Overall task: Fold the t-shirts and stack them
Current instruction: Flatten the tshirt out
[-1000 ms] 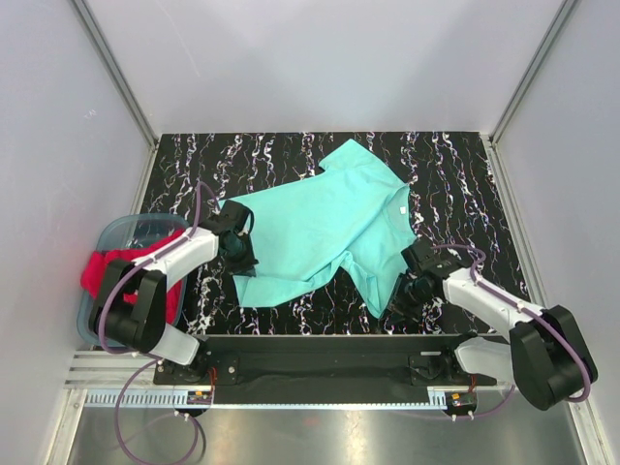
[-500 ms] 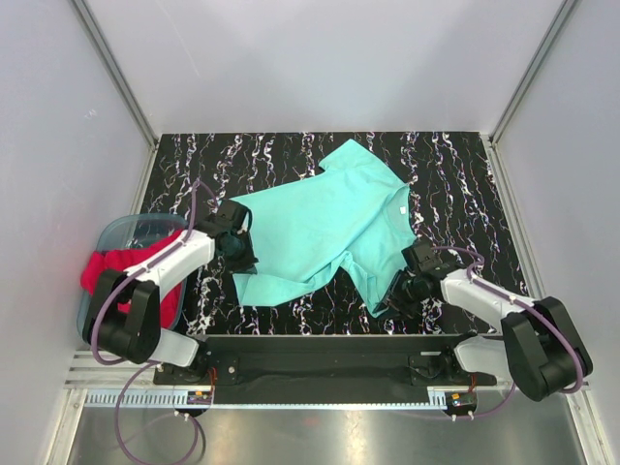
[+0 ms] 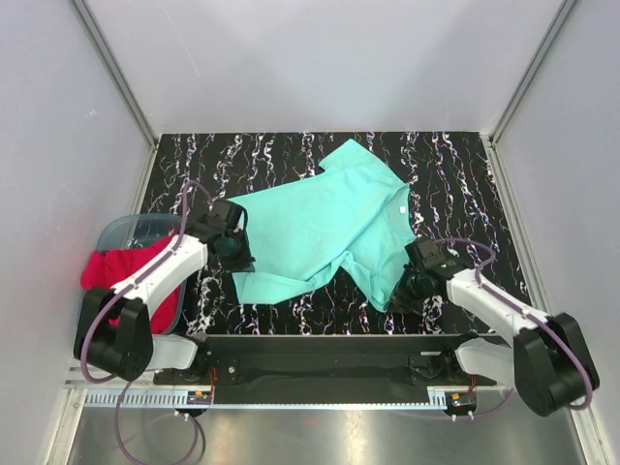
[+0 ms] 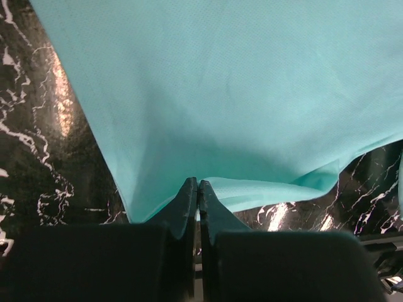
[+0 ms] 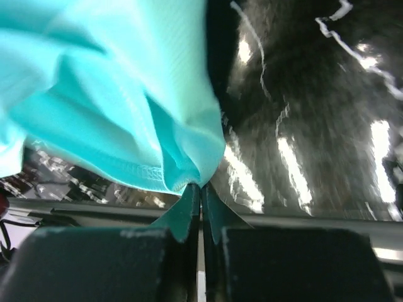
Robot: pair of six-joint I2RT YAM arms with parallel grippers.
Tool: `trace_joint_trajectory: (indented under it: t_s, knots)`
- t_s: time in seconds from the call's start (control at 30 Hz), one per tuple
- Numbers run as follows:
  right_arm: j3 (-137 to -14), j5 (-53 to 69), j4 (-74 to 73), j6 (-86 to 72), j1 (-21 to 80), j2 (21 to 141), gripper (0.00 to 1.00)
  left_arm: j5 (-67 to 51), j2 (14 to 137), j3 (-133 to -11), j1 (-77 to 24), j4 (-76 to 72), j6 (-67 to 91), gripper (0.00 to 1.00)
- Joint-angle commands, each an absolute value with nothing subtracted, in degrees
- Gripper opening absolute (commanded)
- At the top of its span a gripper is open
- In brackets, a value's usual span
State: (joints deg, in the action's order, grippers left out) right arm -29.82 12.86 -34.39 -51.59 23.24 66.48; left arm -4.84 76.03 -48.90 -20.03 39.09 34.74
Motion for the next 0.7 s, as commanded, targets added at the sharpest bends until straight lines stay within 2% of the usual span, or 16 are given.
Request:
trace_joint_trajectory:
  t_s: [0.0, 0.17, 0.3, 0.5, 0.67]
  knots:
    - [-38.8, 6.5, -45.5, -49.2, 23.0, 60.9, 0.0, -2.6, 71.1, -52.9, -20.2, 42.3, 34.2, 0.0]
    - [-53.8, -4.6, -55.1, -43.0, 20.6, 61.4, 0.0, 3.9, 67.6, -63.2, -20.1, 45.9, 31.7, 0.0]
    - [-67.2, -9.4, -60.6, -33.3, 14.3, 64.8, 0.0, 8.3, 68.8, -73.9, -20.0, 49.5, 28.5, 0.0]
    - [-80.6, -16.2, -65.5, -24.6, 7.0, 65.7, 0.0, 16.0, 69.0, -88.7, -18.5, 53.9, 26.4, 0.0]
    - [-88.8, -19.1, -64.9, -22.9, 4.5, 63.5, 0.0, 18.4, 66.3, -94.7, -17.5, 53.3, 25.0, 0.0]
